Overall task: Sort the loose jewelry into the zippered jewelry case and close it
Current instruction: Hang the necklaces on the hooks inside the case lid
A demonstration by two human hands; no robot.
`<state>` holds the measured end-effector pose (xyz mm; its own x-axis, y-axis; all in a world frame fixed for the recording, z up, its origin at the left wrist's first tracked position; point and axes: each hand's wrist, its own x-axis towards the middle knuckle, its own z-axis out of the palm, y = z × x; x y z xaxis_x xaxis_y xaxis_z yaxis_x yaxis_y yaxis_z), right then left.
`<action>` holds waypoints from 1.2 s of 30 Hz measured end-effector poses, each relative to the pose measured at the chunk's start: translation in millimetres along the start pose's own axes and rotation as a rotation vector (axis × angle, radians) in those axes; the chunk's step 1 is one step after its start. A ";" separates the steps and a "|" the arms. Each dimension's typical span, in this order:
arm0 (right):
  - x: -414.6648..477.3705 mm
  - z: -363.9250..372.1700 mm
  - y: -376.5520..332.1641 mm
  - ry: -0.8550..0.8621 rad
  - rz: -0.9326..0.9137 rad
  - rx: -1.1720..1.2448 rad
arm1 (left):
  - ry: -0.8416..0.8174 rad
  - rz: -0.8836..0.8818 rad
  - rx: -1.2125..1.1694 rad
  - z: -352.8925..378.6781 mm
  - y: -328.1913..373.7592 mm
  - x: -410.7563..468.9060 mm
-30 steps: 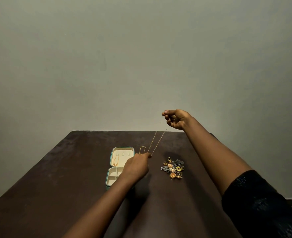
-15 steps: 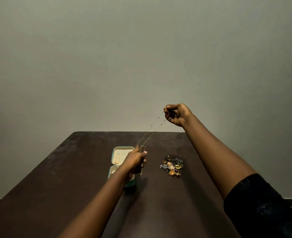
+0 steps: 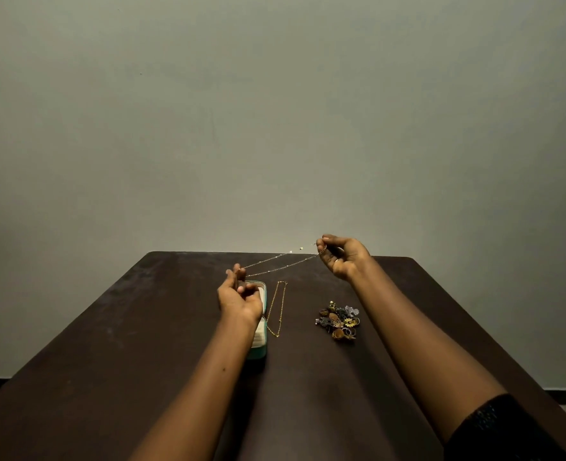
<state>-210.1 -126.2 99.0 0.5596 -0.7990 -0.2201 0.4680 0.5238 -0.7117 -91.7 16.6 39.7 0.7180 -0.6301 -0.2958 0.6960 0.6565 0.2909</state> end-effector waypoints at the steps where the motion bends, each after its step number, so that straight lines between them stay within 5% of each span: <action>1: -0.5 -0.5 3.5 -0.003 0.010 -0.007 | 0.026 0.014 0.050 1.5 1.6 1.6; 10: -1.8 -3.8 20.9 0.044 0.038 -0.043 | 0.110 -0.080 0.088 2.1 18.5 2.7; 16: -10.0 1.2 25.3 0.017 0.034 -0.307 | 0.073 -0.101 0.305 5.0 21.9 2.2; 27: -23.4 31.9 29.1 -0.097 -0.034 -0.948 | -0.209 0.016 1.362 18.2 14.7 -9.3; 36: -18.8 38.6 48.1 -0.037 -0.194 -1.321 | -0.242 -0.116 1.508 14.0 5.7 -13.3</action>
<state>-171.7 -74.6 94.7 0.5877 -0.8081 -0.0391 -0.4556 -0.2907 -0.8414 -97.2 22.9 58.0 0.5412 -0.7951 -0.2738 0.0019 -0.3245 0.9459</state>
